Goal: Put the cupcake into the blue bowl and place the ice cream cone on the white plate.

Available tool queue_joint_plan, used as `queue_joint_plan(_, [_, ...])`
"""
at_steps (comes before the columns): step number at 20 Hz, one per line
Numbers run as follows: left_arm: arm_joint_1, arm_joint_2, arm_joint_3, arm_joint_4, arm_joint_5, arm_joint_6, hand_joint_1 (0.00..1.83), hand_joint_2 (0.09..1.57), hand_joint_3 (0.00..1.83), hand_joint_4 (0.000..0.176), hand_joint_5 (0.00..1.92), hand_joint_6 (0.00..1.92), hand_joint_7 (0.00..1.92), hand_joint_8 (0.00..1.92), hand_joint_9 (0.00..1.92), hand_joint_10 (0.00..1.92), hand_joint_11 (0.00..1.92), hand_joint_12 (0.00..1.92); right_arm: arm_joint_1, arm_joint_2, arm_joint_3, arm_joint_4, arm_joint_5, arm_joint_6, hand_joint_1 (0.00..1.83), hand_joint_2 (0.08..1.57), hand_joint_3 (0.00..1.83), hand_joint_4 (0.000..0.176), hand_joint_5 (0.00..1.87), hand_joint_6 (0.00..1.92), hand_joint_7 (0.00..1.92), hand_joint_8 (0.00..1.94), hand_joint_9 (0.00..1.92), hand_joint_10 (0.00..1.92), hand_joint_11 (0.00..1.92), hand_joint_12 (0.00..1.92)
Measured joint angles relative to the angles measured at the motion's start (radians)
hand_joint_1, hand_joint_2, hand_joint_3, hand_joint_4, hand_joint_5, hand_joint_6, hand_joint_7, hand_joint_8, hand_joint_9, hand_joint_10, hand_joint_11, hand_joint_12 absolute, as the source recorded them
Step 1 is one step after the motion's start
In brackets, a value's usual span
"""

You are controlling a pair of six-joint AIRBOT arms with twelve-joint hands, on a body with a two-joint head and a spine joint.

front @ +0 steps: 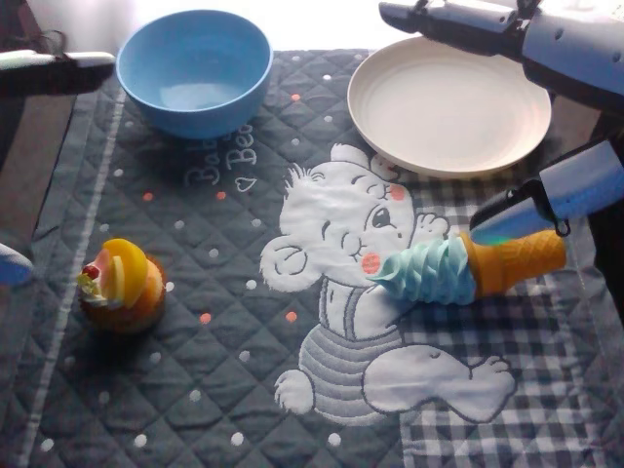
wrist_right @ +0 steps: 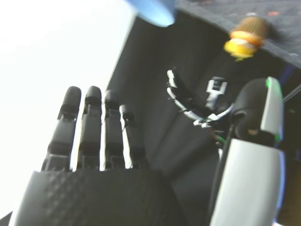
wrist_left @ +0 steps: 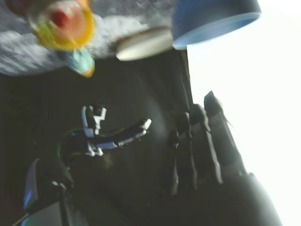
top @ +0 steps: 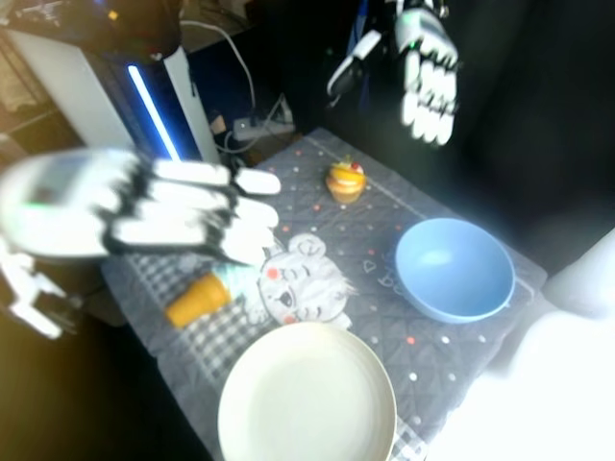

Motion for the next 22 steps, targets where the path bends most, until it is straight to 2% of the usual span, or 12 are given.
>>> queue_joint_plan(2, [-0.036,-0.008,0.000,0.072,0.039,-0.026,0.72,0.74,0.00,0.000,0.25,0.01,0.34,0.01,0.38,0.01,0.41,0.06,-0.001,0.000,0.003,-0.031,-0.016,0.039,0.68,0.67,0.00,0.000,0.11,0.00,0.31,0.00,0.26,0.00,0.00,0.53])
queue_joint_plan(4, [-0.050,-0.018,0.000,0.126,0.072,-0.046,0.73,0.75,0.00,0.000,0.28,0.01,0.35,0.01,0.41,0.01,0.23,0.65,-0.008,-0.005,0.003,-0.062,-0.046,0.058,0.73,0.64,0.00,0.000,0.14,0.00,0.33,0.00,0.28,0.00,0.00,0.54])
queue_joint_plan(5, [-0.053,-0.022,-0.002,0.146,0.092,-0.048,0.75,0.74,0.00,0.000,0.29,0.00,0.38,0.00,0.44,0.00,0.20,0.77,-0.008,-0.009,0.003,-0.078,-0.064,0.074,0.74,0.65,0.00,0.000,0.15,0.00,0.32,0.00,0.28,0.00,0.00,0.55])
queue_joint_plan(6, [-0.054,-0.023,-0.005,0.148,0.105,-0.050,0.71,0.75,0.00,0.031,0.27,0.00,0.38,0.00,0.45,0.00,0.18,0.88,-0.008,-0.011,0.003,-0.090,-0.072,0.085,0.71,0.62,0.00,0.006,0.18,0.00,0.35,0.00,0.31,0.00,0.01,0.59])
queue_joint_plan(7, [-0.056,-0.023,-0.011,0.161,0.118,-0.050,0.70,0.75,0.00,0.043,0.28,0.00,0.39,0.00,0.47,0.00,0.13,0.99,-0.013,-0.011,0.003,-0.098,-0.074,0.096,0.72,0.59,0.00,0.013,0.22,0.01,0.34,0.00,0.31,0.00,0.03,0.60])
queue_joint_plan(8, [-0.057,-0.023,-0.015,0.169,0.125,-0.051,0.69,0.74,0.00,0.042,0.29,0.00,0.42,0.00,0.49,0.00,0.09,1.12,-0.014,-0.011,0.003,-0.105,-0.082,0.105,0.74,0.57,0.00,0.006,0.29,0.00,0.36,0.00,0.32,0.00,0.06,0.58])
queue_joint_plan(10, [-0.057,-0.023,-0.027,0.197,0.146,-0.051,0.71,0.73,0.00,0.026,0.33,0.00,0.46,0.00,0.53,0.01,0.10,1.20,-0.026,-0.011,0.003,-0.114,-0.096,0.122,0.75,0.58,0.01,0.010,0.34,0.00,0.40,0.00,0.35,0.00,0.13,0.54])
queue_joint_plan(11, [-0.057,-0.023,-0.029,0.206,0.148,-0.051,0.73,0.72,0.00,0.021,0.34,0.01,0.47,0.00,0.54,0.01,0.10,1.20,-0.027,-0.011,0.003,-0.122,-0.104,0.126,0.74,0.60,0.00,0.002,0.32,0.00,0.39,0.00,0.34,0.00,0.15,0.50])
queue_joint_plan(13, [-0.057,-0.027,-0.029,0.220,0.162,-0.060,0.73,0.73,0.00,0.019,0.37,0.00,0.50,0.00,0.58,0.01,0.16,1.13,-0.052,-0.011,0.003,-0.122,-0.113,0.136,0.74,0.60,0.00,0.000,0.30,0.00,0.38,0.00,0.36,0.00,0.21,0.46])
queue_joint_plan(14, [-0.057,-0.029,-0.029,0.232,0.166,-0.071,0.73,0.73,0.00,0.001,0.39,0.01,0.50,0.00,0.58,0.01,0.15,1.12,-0.057,-0.013,0.003,-0.122,-0.116,0.137,0.75,0.59,0.00,0.000,0.30,0.00,0.38,0.00,0.38,0.00,0.22,0.46])
queue_joint_plan(17, [-0.058,-0.040,-0.029,0.283,0.189,-0.098,0.73,0.73,0.00,0.000,0.39,0.00,0.50,0.00,0.58,0.00,0.13,1.06,-0.077,-0.022,0.003,-0.120,-0.127,0.141,0.81,0.62,0.00,0.000,0.29,0.00,0.37,0.00,0.34,0.00,0.10,0.59])
queue_joint_plan(22, [-0.063,-0.068,-0.028,0.325,0.224,-0.111,0.79,0.72,0.00,0.000,0.42,0.00,0.54,0.00,0.61,0.00,0.20,0.96,-0.089,-0.056,0.018,-0.123,-0.146,0.145,0.80,0.62,0.00,0.000,0.34,0.00,0.41,0.00,0.37,0.00,0.10,0.73])
